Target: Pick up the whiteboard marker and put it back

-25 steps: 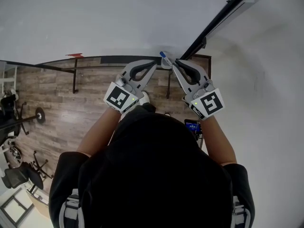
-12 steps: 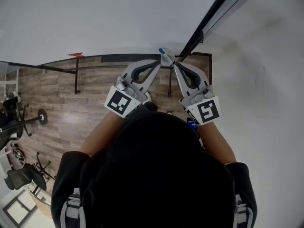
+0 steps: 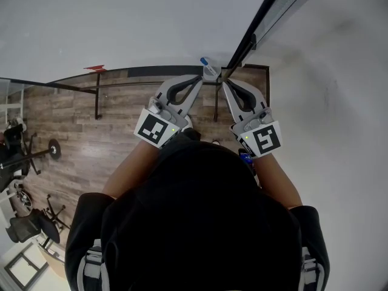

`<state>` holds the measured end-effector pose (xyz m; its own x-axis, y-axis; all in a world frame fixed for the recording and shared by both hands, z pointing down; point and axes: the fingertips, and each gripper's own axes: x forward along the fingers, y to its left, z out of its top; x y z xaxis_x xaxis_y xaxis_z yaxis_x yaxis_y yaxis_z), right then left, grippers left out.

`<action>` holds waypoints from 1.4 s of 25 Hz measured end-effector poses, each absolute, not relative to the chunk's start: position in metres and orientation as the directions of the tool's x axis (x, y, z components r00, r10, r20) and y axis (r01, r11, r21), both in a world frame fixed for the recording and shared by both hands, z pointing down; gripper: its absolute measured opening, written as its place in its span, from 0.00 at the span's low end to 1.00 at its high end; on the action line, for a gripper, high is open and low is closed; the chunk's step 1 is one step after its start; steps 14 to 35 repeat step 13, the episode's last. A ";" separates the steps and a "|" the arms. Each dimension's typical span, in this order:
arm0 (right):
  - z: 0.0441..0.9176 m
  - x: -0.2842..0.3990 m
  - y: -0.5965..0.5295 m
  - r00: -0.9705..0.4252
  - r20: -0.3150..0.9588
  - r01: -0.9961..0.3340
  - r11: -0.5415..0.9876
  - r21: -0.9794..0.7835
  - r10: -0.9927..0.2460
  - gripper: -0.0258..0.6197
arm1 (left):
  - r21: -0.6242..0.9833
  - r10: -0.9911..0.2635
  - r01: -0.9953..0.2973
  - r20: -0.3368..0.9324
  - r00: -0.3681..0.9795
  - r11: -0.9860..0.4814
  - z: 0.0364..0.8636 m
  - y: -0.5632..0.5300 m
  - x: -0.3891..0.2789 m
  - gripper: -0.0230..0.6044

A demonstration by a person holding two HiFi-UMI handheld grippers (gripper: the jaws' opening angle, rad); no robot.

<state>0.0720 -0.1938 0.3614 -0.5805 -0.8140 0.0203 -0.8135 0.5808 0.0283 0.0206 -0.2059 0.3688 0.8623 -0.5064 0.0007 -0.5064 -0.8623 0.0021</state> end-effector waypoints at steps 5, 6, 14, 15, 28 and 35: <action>0.364 0.076 -0.189 -0.580 0.028 -0.814 0.580 0.026 -0.814 0.04 | 0.007 -0.507 -0.507 -0.003 0.862 -0.862 0.368 -0.200 0.020 0.04; 0.364 0.076 -0.188 -0.580 0.030 -0.814 0.581 0.028 -0.814 0.04 | 0.005 -0.509 -0.509 -0.005 0.861 -0.861 0.367 -0.199 0.019 0.04; 0.365 0.074 -0.183 -0.588 0.043 -0.807 0.590 0.040 -0.807 0.04 | -0.001 -0.519 -0.519 -0.007 0.855 -0.855 0.365 -0.197 0.014 0.04; 0.365 0.074 -0.183 -0.588 0.043 -0.807 0.590 0.040 -0.807 0.04 | -0.001 -0.519 -0.519 -0.007 0.855 -0.855 0.365 -0.197 0.014 0.04; 0.365 0.074 -0.183 -0.588 0.043 -0.807 0.590 0.040 -0.807 0.04 | -0.001 -0.519 -0.519 -0.007 0.855 -0.855 0.365 -0.197 0.014 0.04; 0.365 0.074 -0.183 -0.588 0.043 -0.807 0.590 0.040 -0.807 0.04 | -0.001 -0.519 -0.519 -0.007 0.855 -0.855 0.365 -0.197 0.014 0.04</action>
